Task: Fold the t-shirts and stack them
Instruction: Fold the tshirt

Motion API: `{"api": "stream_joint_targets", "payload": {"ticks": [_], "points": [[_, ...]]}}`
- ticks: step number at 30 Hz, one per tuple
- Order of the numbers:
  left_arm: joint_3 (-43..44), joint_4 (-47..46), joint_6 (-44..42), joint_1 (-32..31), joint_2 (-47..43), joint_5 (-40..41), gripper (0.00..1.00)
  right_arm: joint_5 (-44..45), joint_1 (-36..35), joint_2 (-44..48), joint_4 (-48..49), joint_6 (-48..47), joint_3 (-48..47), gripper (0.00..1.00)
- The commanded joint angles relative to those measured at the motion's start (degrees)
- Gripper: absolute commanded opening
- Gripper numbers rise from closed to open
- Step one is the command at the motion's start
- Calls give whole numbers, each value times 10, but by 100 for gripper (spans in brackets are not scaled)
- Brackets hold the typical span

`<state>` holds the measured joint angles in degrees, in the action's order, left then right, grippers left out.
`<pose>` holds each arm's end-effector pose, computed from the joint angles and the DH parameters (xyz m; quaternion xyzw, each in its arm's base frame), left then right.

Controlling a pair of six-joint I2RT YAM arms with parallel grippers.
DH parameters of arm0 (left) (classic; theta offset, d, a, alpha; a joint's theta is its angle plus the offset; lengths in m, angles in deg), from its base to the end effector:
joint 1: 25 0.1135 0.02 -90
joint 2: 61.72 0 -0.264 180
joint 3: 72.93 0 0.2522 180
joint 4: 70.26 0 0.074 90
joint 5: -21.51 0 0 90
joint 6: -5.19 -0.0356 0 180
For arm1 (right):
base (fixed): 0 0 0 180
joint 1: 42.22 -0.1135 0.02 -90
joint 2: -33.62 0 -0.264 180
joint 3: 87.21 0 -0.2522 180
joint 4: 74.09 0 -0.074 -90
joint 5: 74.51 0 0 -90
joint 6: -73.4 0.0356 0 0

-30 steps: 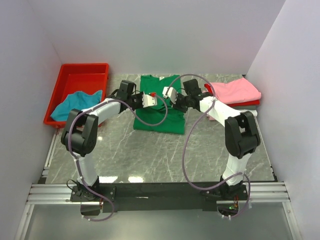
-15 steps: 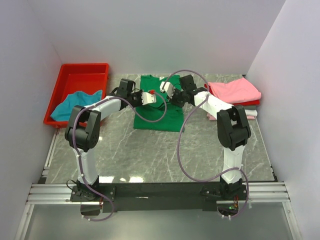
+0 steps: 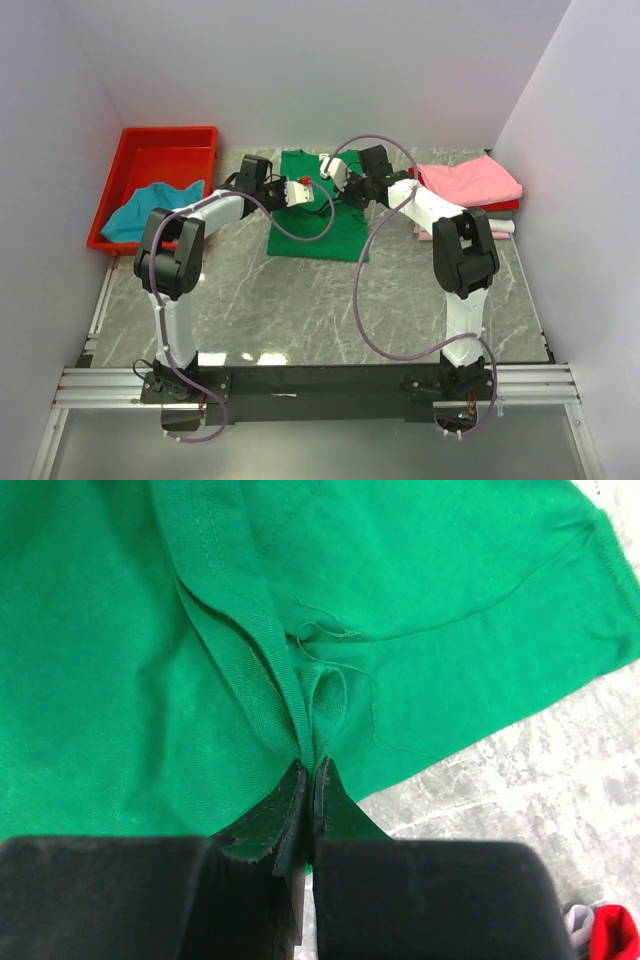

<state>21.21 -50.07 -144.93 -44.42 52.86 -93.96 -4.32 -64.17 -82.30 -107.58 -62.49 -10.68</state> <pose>0.4162 -0.1630 0.1964 0.6377 0.6223 -0.0461 0.4516 0.4188 0.1818 0.2193 -0.5631 0.7218 0.0794 0.3945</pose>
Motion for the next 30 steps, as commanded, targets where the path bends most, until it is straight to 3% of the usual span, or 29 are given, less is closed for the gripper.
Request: {"api": "stream_joint_targets", "payload": {"ticks": [1, 15, 16, 18, 19, 21, 22, 24, 28, 30], "points": [[23, -21, 12, 3, 10, -18, 0, 8, 6, -11, 14, 10, -22, 0], [41, -53, 39, 5, 34, 0, 0, 27, 14, -41, 21, 32, -56, 0], [41, -60, 48, 5, 37, 7, 2, 35, 14, -42, 26, 44, -56, 7], [41, -92, 102, 5, 43, 58, 17, 79, 14, -47, 65, 72, -56, 27], [42, -132, 128, 6, 44, 78, 43, 93, 14, -48, 78, 97, -56, 36], [59, -150, 191, 6, 47, 127, 80, 138, 17, -45, 123, 121, -49, 46], [67, -157, 206, 7, 45, 161, 85, 155, 17, -42, 143, 149, -42, 56], [83, -166, 248, 13, 28, 179, 99, 175, 17, -38, 162, 161, -42, 64], [91, -172, 323, 21, -22, 226, 99, 182, 27, -25, 150, 185, -49, 66], [87, -123, 347, 29, -64, 176, 99, 136, 37, 2, 115, 178, -42, 67]]}}
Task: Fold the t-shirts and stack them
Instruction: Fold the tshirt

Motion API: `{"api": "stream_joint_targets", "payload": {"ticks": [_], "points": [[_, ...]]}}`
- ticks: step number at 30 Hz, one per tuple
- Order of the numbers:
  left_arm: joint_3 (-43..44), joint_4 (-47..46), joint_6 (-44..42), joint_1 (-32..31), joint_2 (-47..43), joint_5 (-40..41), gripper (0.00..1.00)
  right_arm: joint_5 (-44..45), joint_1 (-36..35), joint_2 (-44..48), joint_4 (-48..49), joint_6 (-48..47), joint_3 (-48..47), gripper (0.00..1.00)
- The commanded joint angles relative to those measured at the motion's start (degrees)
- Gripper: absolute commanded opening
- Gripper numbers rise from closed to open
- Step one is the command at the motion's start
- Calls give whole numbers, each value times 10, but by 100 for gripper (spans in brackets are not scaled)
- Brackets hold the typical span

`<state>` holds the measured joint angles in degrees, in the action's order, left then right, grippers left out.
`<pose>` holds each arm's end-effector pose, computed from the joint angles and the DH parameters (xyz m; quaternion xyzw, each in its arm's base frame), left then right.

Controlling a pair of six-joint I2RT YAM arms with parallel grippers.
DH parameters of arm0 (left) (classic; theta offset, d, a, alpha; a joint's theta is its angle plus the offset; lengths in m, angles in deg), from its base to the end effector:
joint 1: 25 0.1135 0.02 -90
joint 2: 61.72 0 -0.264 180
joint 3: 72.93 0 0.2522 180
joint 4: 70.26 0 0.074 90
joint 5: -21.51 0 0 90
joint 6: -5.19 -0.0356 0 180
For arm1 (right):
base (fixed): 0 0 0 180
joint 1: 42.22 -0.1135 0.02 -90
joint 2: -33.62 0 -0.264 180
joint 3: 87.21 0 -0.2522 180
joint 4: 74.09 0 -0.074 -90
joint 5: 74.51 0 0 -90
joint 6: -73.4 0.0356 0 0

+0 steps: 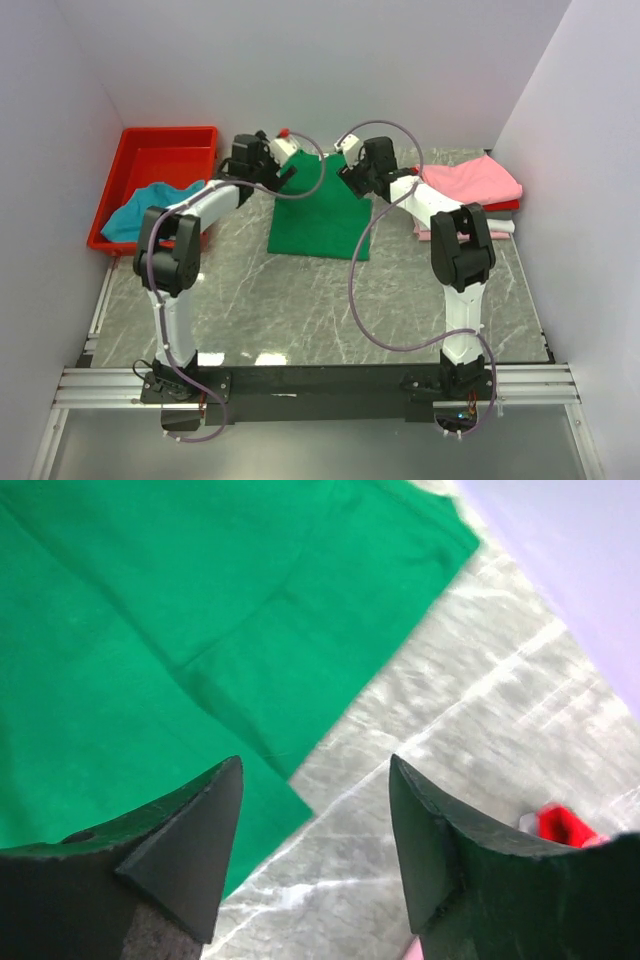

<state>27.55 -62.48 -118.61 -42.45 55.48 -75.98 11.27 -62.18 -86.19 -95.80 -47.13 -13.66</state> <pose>0.4581 -0.1489 0.2304 0.3948 0.7414 0.0224 0.5421 0.4561 0.1684 0.2214 -0.3935 0.7948 -0.0099 0.4619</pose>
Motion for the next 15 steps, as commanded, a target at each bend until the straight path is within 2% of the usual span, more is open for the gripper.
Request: {"api": "stream_joint_targets", "payload": {"ticks": [1, 2, 4, 6, 8, 9, 11, 12, 13, 14, 15], "points": [[16, 25, 78, 11, -107, -31, 97, -119, 20, 52, -34, -24, -9, 68], [-12, 43, 67, 11, -123, -78, 97, -182, 24, 63, -118, -67, -6, 68], [-43, 90, 46, 9, -164, -101, 96, -249, 27, 100, -180, -178, 14, 68], [-72, 113, 90, 9, -179, -93, 95, -250, 26, 122, -162, -166, 57, 68], [-79, 122, 132, 10, -178, -79, 92, -230, 31, 115, -177, -120, 41, 66], [-74, 129, 185, 11, -168, -62, 91, -243, 34, 107, -191, -107, 32, 65], [-33, 211, 230, 10, -152, -60, 78, -268, 46, 117, -216, -83, 32, 64], [-23, 237, 282, 10, -136, -67, 71, -302, 45, 127, -229, -88, 40, 64], [-14, 296, 297, 10, -131, -86, 68, -328, 45, 140, -253, -150, 51, 64], [-24, 312, 310, 9, -129, -107, 73, -360, 41, 176, -305, -201, 91, 64], [-43, 319, 325, 7, -139, -123, 99, -379, 34, 199, -322, -257, 121, 65]]}}
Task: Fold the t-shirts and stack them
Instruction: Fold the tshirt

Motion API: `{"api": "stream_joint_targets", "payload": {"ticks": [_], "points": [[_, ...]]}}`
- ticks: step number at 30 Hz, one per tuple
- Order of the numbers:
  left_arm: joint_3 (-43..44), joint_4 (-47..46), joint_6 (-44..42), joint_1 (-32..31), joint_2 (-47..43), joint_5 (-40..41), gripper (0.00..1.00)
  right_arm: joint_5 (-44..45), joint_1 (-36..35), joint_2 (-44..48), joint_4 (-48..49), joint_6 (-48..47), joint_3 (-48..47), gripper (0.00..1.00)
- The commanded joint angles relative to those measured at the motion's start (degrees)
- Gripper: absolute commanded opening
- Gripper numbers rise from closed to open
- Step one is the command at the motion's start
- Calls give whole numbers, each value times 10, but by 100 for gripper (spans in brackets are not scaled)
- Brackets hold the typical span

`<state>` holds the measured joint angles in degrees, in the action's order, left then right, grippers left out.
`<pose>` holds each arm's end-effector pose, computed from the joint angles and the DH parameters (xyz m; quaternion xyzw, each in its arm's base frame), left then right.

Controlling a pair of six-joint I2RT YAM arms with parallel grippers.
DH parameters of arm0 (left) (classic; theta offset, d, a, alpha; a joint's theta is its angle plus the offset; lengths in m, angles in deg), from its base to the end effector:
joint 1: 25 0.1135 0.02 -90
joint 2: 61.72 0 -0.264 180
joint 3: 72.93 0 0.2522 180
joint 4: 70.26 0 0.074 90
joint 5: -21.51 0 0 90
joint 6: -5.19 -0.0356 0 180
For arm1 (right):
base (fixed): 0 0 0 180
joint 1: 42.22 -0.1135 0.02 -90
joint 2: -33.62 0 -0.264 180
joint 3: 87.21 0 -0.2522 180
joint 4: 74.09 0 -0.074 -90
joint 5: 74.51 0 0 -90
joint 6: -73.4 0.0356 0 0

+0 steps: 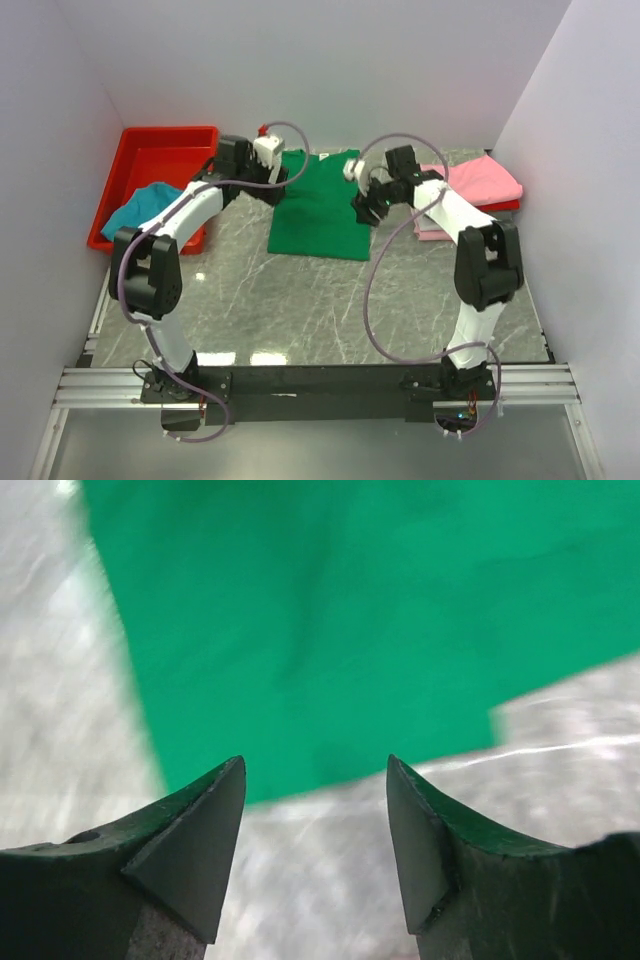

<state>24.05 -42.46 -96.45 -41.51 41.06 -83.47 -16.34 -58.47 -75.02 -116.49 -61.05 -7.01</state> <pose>0.3997 -0.1281 0.2855 0.2722 0.8326 -0.1347 0.4632 0.3969 0.1352 0.2436 -0.5369 0.7369 0.1731 0.3725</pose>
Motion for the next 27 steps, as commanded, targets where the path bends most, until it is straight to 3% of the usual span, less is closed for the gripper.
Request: {"api": "stream_joint_targets", "payload": {"ticks": [1, 3, 4, 6, 7, 10, 13, 14, 18, 23, 27], "points": [[-65, 100, 112, -6, -6, -38, 99, -100, -12, 111, -124, -213, 88, 66], [-135, 72, 146, -24, -43, -3, 99, -9, -59, 176, -43, -227, 235, 68], [-142, 69, 149, -33, -53, 20, 100, 22, -77, 190, -1, -219, 261, 69], [-144, 80, 93, -75, -71, 76, 99, 70, -119, 203, 81, -191, 290, 70], [-157, 70, 67, -106, -79, 147, 99, 93, -127, 200, 106, -180, 296, 70], [-232, 7, -25, -115, -115, 216, 99, 86, -124, 200, 139, -153, 302, 70], [-263, -61, -47, -74, -145, 145, 99, 73, -114, 205, 144, -167, 313, 70], [-266, -72, -70, -65, -151, 84, 99, 64, -113, 208, 148, -174, 316, 70], [-309, -88, -221, -55, -173, -41, 76, -5, -86, 213, 144, -242, 327, 71], [-377, -101, -312, -69, -179, -53, 71, -18, -69, 164, 104, -280, 286, 71], [-357, -90, -342, -87, -150, -42, 66, 12, -74, 138, 120, -262, 272, 71]]}}
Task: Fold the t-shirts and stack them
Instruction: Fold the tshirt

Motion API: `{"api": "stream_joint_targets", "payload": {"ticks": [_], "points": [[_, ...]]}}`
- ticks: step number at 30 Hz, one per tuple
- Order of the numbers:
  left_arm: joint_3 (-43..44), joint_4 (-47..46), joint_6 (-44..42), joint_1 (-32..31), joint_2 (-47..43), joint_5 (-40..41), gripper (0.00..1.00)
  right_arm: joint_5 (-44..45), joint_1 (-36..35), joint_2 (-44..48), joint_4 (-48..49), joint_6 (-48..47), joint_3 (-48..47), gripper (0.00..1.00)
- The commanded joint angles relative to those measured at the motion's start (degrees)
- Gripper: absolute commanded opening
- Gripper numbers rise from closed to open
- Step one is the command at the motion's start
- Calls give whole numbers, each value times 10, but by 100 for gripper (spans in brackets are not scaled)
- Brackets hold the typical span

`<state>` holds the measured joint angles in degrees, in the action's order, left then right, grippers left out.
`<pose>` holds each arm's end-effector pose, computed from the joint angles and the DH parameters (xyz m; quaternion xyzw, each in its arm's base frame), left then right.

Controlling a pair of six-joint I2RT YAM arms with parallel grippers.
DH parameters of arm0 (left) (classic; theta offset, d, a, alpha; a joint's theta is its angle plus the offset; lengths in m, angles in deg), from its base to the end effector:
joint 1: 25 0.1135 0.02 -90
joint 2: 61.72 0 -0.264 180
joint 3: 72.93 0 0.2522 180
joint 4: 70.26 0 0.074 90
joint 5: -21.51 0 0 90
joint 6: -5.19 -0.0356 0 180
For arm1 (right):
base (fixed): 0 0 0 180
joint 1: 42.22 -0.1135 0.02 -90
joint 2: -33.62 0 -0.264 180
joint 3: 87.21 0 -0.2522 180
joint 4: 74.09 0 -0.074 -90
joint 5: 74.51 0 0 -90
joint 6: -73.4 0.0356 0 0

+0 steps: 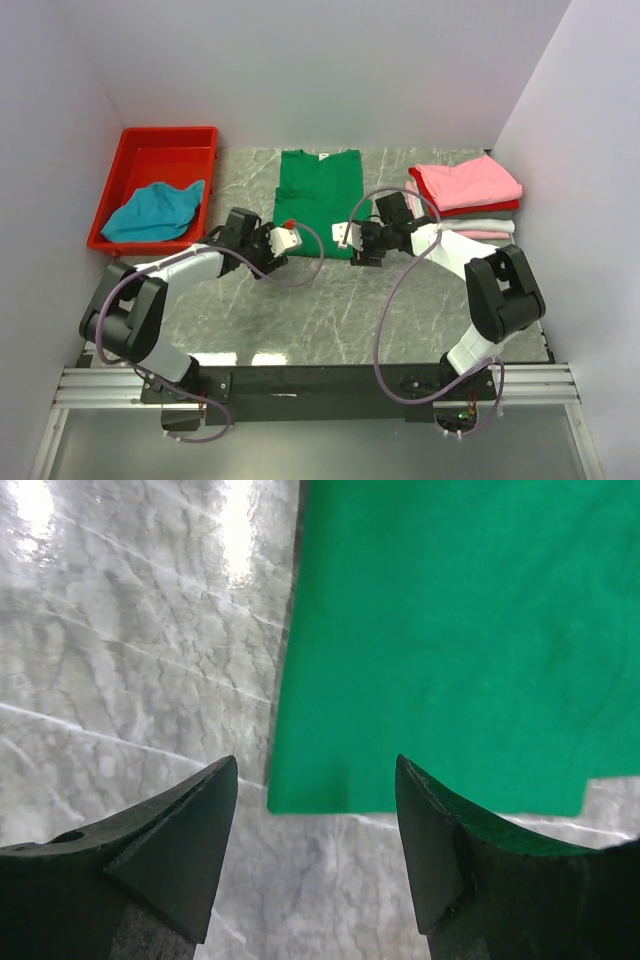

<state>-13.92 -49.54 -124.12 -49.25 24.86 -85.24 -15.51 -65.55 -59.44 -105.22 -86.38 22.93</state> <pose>0.2691 -0.1325 0.1796 0.5310 0.7586 -0.0888 0.3670 0.2929 0.1463 0.1929 -0.7223 0.5714 0.1174 0.3715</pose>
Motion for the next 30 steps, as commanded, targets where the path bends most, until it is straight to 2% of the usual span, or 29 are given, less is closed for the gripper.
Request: {"api": "stream_joint_targets", "payload": {"ticks": [1, 7, 11, 13, 16, 17, 19, 21, 30], "points": [[32, -11, -69, -11, 22, -23, 65, 6, -4, -26, 11, -5, -28, 70], [69, -6, -88, -27, 75, 2, 65, 25, -5, -44, 22, 5, -31, 70], [80, -13, -92, -26, 107, 34, 59, 31, -7, -49, 18, 9, -37, 70], [77, -34, -89, -27, 113, 51, 52, 27, -10, -49, 17, 8, -33, 70], [82, -43, -89, -28, 126, 72, 36, 31, -15, -49, 23, 10, -28, 69], [83, -45, -87, -28, 130, 73, 27, 32, -15, -48, 26, 13, -26, 69], [78, -48, -84, -28, 131, 71, 18, 36, -15, -51, 29, 17, -28, 69], [70, -50, -82, -29, 128, 67, 2, 38, -16, -52, 29, 20, -30, 69], [0, -55, -54, -60, 72, 49, 0, 52, -18, -59, 23, 17, -27, 69]]}}
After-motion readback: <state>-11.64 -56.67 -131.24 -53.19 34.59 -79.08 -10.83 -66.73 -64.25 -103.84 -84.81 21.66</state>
